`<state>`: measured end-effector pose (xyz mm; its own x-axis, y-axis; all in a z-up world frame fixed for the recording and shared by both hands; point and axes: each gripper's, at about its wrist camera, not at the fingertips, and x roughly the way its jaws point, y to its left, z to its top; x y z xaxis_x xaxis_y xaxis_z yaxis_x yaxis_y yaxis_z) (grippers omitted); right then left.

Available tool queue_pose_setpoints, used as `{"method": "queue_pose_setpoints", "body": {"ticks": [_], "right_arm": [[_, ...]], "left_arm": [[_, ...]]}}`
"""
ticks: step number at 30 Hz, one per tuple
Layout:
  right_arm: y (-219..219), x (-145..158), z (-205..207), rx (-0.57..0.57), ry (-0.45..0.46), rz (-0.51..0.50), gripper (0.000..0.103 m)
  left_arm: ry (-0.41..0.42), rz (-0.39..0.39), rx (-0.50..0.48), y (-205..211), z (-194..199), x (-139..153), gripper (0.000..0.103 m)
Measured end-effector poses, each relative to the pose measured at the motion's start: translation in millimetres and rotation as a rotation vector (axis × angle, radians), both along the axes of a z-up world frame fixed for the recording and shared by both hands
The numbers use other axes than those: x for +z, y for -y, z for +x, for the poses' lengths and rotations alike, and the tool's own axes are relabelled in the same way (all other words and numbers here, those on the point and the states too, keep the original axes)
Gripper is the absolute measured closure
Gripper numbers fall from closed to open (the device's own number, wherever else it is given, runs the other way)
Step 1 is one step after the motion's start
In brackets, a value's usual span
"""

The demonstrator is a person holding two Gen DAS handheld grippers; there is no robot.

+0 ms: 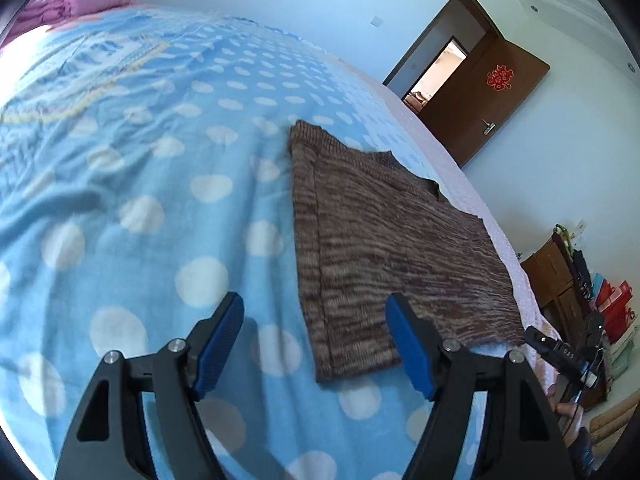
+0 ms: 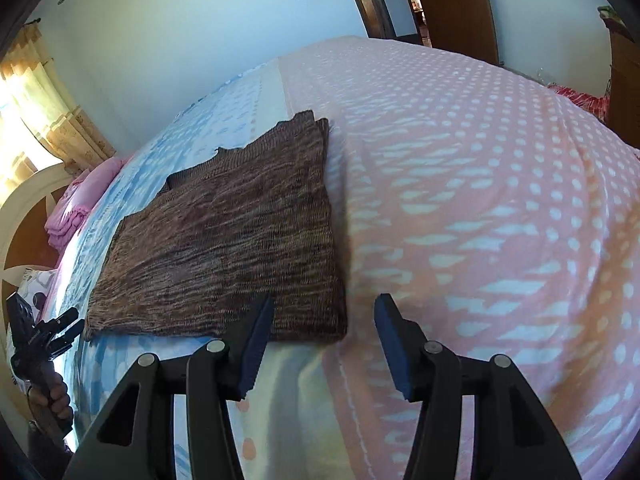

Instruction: Fold small clothes

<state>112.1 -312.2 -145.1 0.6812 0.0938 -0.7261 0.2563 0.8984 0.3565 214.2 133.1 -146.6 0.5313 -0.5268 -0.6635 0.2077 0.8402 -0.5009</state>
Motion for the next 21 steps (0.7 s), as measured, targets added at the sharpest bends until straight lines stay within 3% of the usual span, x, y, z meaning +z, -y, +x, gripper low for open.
{"method": "queue_pose_setpoints", "body": {"ticks": [3, 5, 7, 15, 18, 19, 21], "right_arm": [[1.5, -1.7, 3.0, 0.001, 0.016, 0.067, 0.047], [4.6, -2.6, 7.6, -0.011, 0.015, 0.075, 0.038], [6.3, -4.9, 12.5, -0.020, 0.015, 0.075, 0.038], [-18.7, -4.5, 22.7, 0.074, 0.041, -0.013, 0.038], [-17.6, -7.4, 22.8, 0.071, 0.043, 0.000, 0.038], [-16.9, -7.2, 23.2, 0.070, 0.045, 0.007, 0.038], [-17.2, -7.7, 26.3, 0.072, 0.043, 0.003, 0.038]], "left_arm": [[-0.019, -0.049, 0.002, 10.3, -14.7, -0.9, 0.027], [-0.010, -0.074, 0.004, 15.9, -27.0, 2.2, 0.027], [-0.031, -0.096, -0.004, 20.0, -36.4, -1.1, 0.027], [-0.084, -0.273, -0.031, 48.9, -65.8, -0.9, 0.027], [-0.053, -0.226, -0.021, 53.5, -55.9, -4.7, 0.027], [-0.053, -0.241, 0.012, 47.1, -48.1, -8.1, 0.027], [-0.058, -0.345, 0.064, 32.7, -33.8, -9.9, 0.027]]}}
